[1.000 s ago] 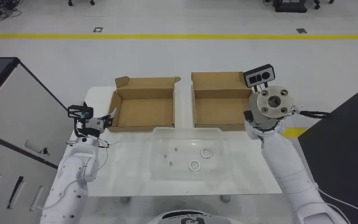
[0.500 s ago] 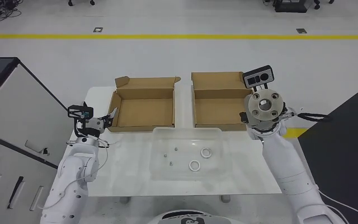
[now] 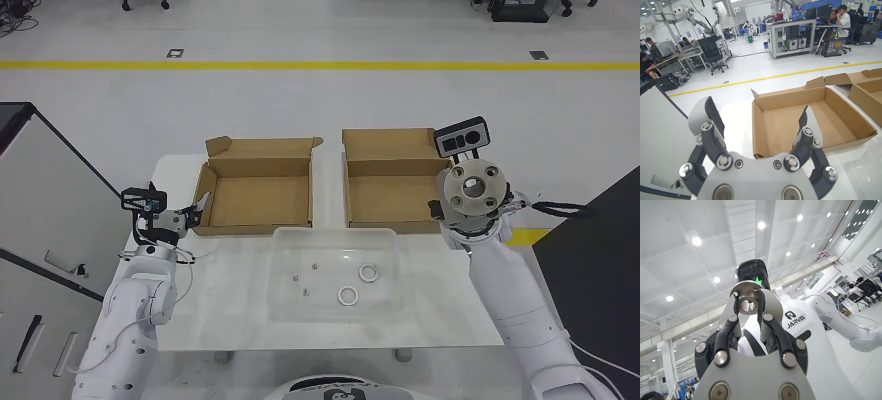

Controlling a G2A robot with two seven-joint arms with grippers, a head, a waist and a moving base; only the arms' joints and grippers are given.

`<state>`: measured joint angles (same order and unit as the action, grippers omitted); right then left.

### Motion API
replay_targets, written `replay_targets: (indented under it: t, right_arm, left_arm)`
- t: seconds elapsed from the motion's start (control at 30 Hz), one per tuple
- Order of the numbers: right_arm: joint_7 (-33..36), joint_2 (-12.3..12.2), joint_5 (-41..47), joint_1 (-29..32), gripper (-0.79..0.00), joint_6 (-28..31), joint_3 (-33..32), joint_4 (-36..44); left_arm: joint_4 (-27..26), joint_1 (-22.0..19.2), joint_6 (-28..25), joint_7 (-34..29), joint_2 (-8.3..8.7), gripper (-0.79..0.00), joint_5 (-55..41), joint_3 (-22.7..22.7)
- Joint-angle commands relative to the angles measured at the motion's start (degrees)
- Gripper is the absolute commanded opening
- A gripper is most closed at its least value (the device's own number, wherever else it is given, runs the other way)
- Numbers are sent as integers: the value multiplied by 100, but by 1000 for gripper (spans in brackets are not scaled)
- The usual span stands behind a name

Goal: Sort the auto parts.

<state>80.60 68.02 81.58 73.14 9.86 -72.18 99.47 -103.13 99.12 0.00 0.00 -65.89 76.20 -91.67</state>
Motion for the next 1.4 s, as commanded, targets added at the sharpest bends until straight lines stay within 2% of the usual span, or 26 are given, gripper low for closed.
replay_targets:
  t: [0.0, 0.07, 0.27, 0.47, 0.6, 0.8, 0.93, 1.13, 1.37]
  right_arm:
    - [0, 0, 0, 0, -785, 0, 0, 0]
    - [-156, -1, -80, 14, -785, -1, -23, 28]
    - [-583, -56, -1032, 65, -785, 246, -465, -164]
    - [-1044, -174, -2474, 119, -785, 409, -1093, -391]
    - [-1461, -272, -3744, 139, -785, 448, -1504, -454]
    - [-2396, -411, -6533, 89, -785, 652, -1933, -266]
    - [-2848, -453, -8034, -91, -785, 686, -1824, -137]
    - [-3273, -468, -9924, -557, -785, 684, -1293, -171]
    - [-3345, -452, -11385, -1072, -785, 544, -609, -448]
  left_arm:
    - [0, 0, 0, 0, 0, 0, 0, 0]
    - [0, 0, 0, 0, 0, 0, 0, 0]
    - [0, 0, 0, 0, 0, 0, 0, 0]
    - [0, 0, 0, 0, 0, 0, 0, 0]
    - [0, 0, 0, 0, 0, 0, 0, 0]
    - [0, 0, 0, 0, 0, 0, 0, 0]
    - [0, 0, 0, 0, 0, 0, 0, 0]
    - [0, 0, 0, 0, 0, 0, 0, 0]
    - [0, 0, 0, 0, 0, 0, 0, 0]
